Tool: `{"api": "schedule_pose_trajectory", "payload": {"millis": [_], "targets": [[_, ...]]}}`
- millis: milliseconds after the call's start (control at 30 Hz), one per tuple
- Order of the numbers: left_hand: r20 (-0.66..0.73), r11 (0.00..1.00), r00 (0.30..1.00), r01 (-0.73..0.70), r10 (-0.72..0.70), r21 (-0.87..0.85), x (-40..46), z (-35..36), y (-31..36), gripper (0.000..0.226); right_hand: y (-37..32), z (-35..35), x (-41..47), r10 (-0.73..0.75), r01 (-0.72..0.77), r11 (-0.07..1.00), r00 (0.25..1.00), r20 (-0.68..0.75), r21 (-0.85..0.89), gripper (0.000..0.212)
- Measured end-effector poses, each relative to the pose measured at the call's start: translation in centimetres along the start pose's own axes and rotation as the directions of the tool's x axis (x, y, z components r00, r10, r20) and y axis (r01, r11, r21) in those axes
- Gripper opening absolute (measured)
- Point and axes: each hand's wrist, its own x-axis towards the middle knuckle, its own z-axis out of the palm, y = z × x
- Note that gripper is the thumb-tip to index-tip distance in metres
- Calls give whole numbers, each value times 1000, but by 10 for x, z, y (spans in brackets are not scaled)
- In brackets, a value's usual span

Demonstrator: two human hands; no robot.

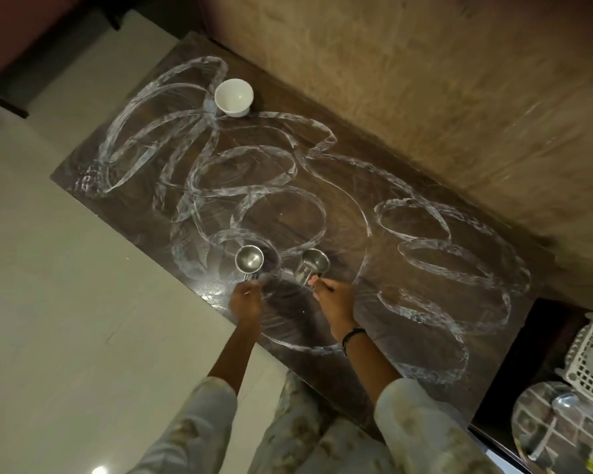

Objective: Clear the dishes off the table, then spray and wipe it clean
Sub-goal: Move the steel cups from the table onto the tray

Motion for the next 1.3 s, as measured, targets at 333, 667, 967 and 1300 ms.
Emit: {"api": "schedule_pose_trajectory", "payload": {"millis": [333, 667, 967, 1300], "targets": [[61, 906, 997, 9, -38, 423, 48, 4, 0, 31, 10, -12, 4, -1, 2, 999, 1000, 5, -40, 21], [332, 982, 924, 174, -190, 78, 18, 12, -11, 20, 17, -31, -13, 3, -4, 998, 1000, -26, -58, 19], [514, 972, 828, 229, -223, 53, -78, 64, -25, 20, 49, -110, -33, -44, 54, 998, 978, -204, 41, 25], [599, 988, 786, 143, -150, 60, -221, 158, -70, 37, 115, -271, -93, -64, 152, 960, 935, -348, 234, 18]]}}
